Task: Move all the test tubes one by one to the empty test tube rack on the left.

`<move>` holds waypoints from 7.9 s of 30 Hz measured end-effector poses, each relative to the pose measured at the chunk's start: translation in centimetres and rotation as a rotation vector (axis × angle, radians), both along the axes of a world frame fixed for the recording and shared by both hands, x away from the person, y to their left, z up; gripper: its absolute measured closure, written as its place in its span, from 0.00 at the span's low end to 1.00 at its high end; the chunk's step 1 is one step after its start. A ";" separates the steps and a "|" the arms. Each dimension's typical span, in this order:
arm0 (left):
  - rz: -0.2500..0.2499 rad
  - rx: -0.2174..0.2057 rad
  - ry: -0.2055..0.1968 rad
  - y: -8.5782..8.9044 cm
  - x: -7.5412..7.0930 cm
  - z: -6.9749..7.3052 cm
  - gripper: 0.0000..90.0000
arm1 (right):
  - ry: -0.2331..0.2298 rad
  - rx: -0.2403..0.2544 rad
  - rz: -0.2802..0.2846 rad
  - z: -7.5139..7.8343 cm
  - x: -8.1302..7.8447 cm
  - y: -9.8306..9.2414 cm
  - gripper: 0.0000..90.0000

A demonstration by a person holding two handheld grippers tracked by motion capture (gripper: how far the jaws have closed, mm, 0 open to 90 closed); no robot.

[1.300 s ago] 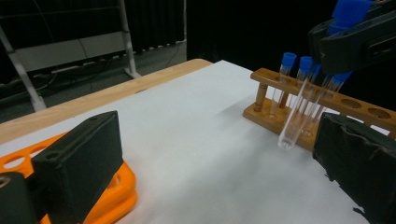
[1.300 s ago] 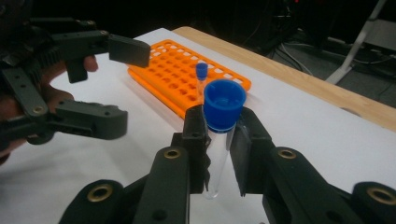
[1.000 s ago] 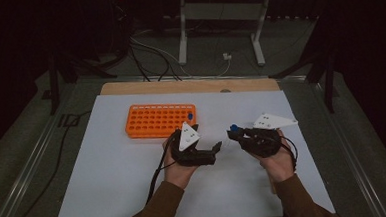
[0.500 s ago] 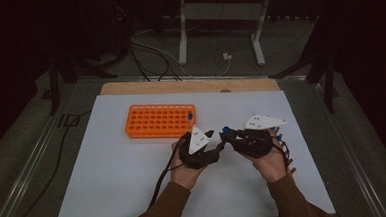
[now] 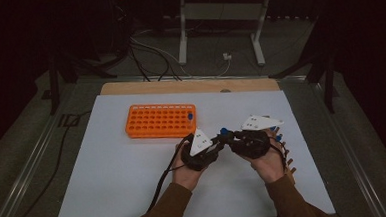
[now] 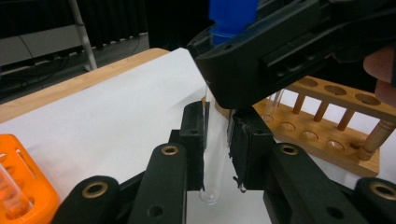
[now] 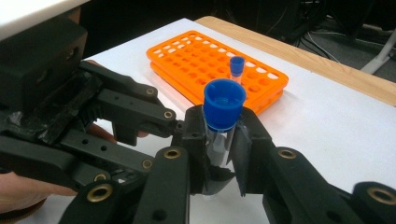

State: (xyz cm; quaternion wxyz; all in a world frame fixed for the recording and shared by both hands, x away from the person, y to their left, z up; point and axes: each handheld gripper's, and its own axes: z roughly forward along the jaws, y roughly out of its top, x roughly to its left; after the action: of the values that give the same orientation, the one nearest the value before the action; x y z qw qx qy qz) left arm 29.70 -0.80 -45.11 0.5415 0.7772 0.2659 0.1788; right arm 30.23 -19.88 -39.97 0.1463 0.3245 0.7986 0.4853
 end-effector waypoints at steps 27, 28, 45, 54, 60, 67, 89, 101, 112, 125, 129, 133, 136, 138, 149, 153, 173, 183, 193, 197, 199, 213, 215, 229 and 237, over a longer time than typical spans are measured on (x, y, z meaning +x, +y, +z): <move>0.071 -0.040 0.056 2.1 0.8 -0.2 0.87 | -0.056 0.062 -0.168 0.3 -0.6 -4.4 0.02; 0.072 -0.038 0.056 2.2 0.9 -0.1 0.87 | -0.056 0.059 -0.170 0.3 -0.7 -4.6 0.01; 0.099 -0.087 0.065 4.4 1.6 0.1 0.87 | -0.075 0.059 -0.209 0.0 -1.5 -7.8 0.00; 0.138 -0.101 0.039 5.8 2.4 0.2 0.87 | -0.065 0.085 -0.231 -0.6 -1.7 -8.7 0.00; 0.181 -0.103 0.037 7.2 3.6 0.0 0.87 | -0.071 0.110 -0.244 -0.4 -1.9 -9.4 0.00; 0.233 -0.107 0.047 8.3 5.3 -1.0 0.87 | -0.071 0.134 -0.257 -0.2 -1.9 -10.4 0.00; 0.326 -0.079 0.057 8.2 8.6 -3.3 0.86 | -0.065 0.148 -0.251 -0.4 -1.8 -10.7 0.00; 0.337 0.007 0.099 7.7 9.1 -5.0 0.86 | -0.058 0.148 -0.245 -0.6 -1.8 -10.6 0.00; 0.329 0.067 0.109 7.6 8.8 -5.7 0.87 | -0.056 0.144 -0.234 -0.7 -1.8 -10.4 0.00; 0.328 0.046 0.150 7.6 8.7 -5.4 0.76 | -0.058 0.146 -0.233 -0.6 -1.9 -10.5 0.00; 0.338 0.033 0.121 7.7 8.6 -5.0 0.76 | -0.057 0.148 -0.234 -0.6 -1.8 -10.6 0.00; 0.349 0.059 0.102 7.5 8.5 -4.7 0.86 | -0.059 0.147 -0.234 -0.6 -1.9 -10.6 0.00; 0.348 0.087 0.120 7.5 8.6 -4.9 0.87 | -0.059 0.146 -0.233 -0.6 -1.9 -10.6 0.00; 0.345 0.097 0.123 7.5 8.6 -5.0 0.87 | -0.059 0.146 -0.237 -0.6 -1.9 -10.7 0.00; 0.304 0.038 0.189 8.4 8.1 -4.3 0.69 | -0.066 0.148 -0.259 -0.6 -1.9 -11.5 0.00; 0.274 -0.012 0.203 9.2 7.3 -3.4 0.62 | -0.068 0.144 -0.274 -0.7 -1.8 -11.8 0.00; 0.275 -0.076 0.149 13.0 2.1 -0.8 0.02 | -0.048 0.078 -0.306 -2.0 -1.3 -12.9 0.01; 0.306 -0.092 0.136 14.2 1.6 -0.1 0.01 | -0.009 0.017 -0.293 -3.3 -1.5 -13.7 0.07; 0.335 -0.085 0.138 14.5 1.6 -0.1 0.01 | 0.019 -0.064 -0.292 -5.0 -1.4 -14.6 0.57; 0.340 -0.079 0.135 14.4 1.6 -0.2 0.01 | 0.017 -0.098 -0.287 -5.3 -1.3 -14.4 0.70; 0.340 -0.076 0.135 14.4 1.6 -0.2 0.01 | 0.011 -0.104 -0.299 -5.3 -1.3 -14.4 0.74; 0.350 -0.043 0.134 14.2 1.8 -0.6 0.01 | -0.008 -0.111 -0.343 -5.7 -0.1 -13.8 0.85; 0.350 -0.042 0.133 14.2 1.9 -0.7 0.01 | -0.011 -0.113 -0.344 -5.7 -0.1 -13.8 0.84; 0.342 -0.054 0.127 13.9 2.0 -0.7 0.01 | -0.022 -0.125 -0.344 -5.6 -0.1 -13.6 0.86; 0.327 -0.057 0.111 13.3 1.8 -0.1 0.01 | -0.050 -0.106 -0.352 -4.2 -0.6 -13.9 0.86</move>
State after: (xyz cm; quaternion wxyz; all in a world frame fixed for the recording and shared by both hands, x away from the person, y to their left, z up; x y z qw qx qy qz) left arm 31.53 12.49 -45.21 0.5117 0.7165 0.4233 0.2136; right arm 29.62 -33.77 -44.15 0.2656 0.4388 0.7501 0.4175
